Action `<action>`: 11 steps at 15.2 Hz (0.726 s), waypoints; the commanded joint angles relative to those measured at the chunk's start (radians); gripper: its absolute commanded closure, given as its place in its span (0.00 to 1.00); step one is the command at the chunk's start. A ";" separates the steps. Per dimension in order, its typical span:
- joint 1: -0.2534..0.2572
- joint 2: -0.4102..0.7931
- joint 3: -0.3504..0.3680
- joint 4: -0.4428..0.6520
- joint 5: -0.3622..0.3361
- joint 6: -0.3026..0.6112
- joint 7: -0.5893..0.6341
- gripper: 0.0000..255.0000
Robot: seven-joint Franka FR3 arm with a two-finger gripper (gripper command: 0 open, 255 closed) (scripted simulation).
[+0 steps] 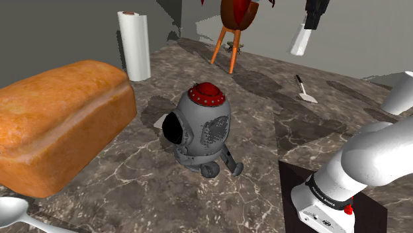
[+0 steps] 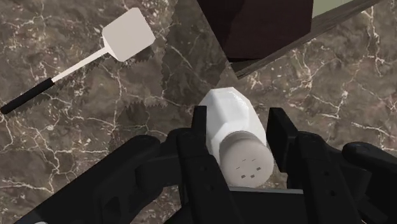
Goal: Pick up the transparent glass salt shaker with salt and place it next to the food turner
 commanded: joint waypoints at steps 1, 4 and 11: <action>-0.013 -0.002 -0.038 -0.003 -0.030 0.001 -0.059 1.00; -0.031 -0.005 -0.094 -0.002 -0.073 -0.001 -0.143 1.00; -0.073 0.026 -0.230 0.037 -0.169 0.007 -0.345 1.00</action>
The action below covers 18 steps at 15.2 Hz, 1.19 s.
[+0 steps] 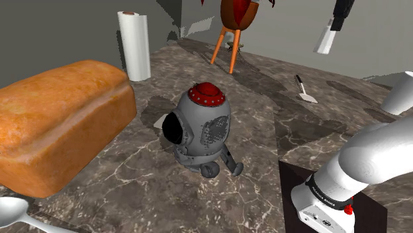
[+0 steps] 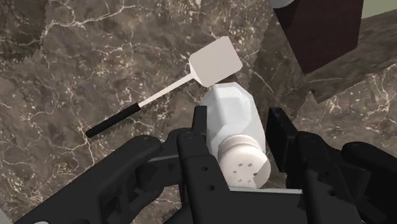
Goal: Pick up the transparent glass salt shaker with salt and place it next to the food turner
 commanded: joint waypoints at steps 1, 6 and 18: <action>-0.011 0.011 -0.036 0.010 -0.023 0.007 -0.055 1.00; -0.042 0.075 -0.140 0.077 -0.070 0.023 -0.208 1.00; -0.176 0.404 -0.422 0.390 -0.018 0.064 -0.631 1.00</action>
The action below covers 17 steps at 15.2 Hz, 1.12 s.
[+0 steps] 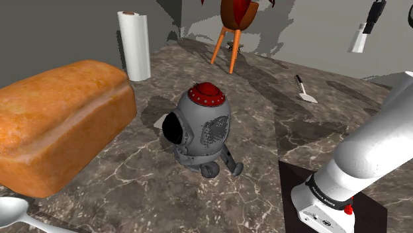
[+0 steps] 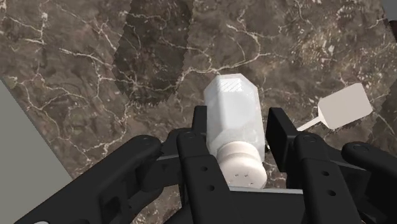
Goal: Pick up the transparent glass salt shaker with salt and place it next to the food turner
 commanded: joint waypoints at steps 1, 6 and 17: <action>-0.049 0.098 -0.053 0.093 0.048 -0.001 -0.093 1.00; -0.029 0.033 -0.032 -0.045 0.015 0.081 -0.049 1.00; -0.012 -0.058 -0.010 -0.284 -0.026 0.240 0.018 1.00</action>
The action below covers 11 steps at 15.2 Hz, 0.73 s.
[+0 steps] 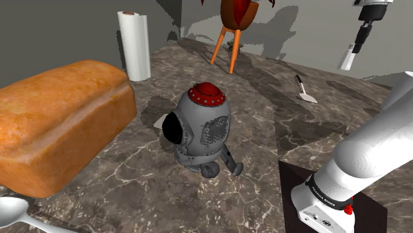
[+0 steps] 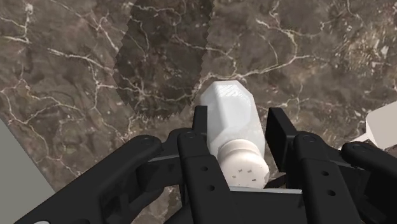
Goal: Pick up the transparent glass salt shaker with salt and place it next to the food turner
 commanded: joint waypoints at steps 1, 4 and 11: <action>0.001 -0.014 0.002 -0.041 -0.007 0.029 0.009 1.00; 0.001 -0.029 0.005 -0.096 -0.013 0.070 0.022 1.00; 0.000 -0.052 0.006 -0.210 -0.024 0.164 0.046 1.00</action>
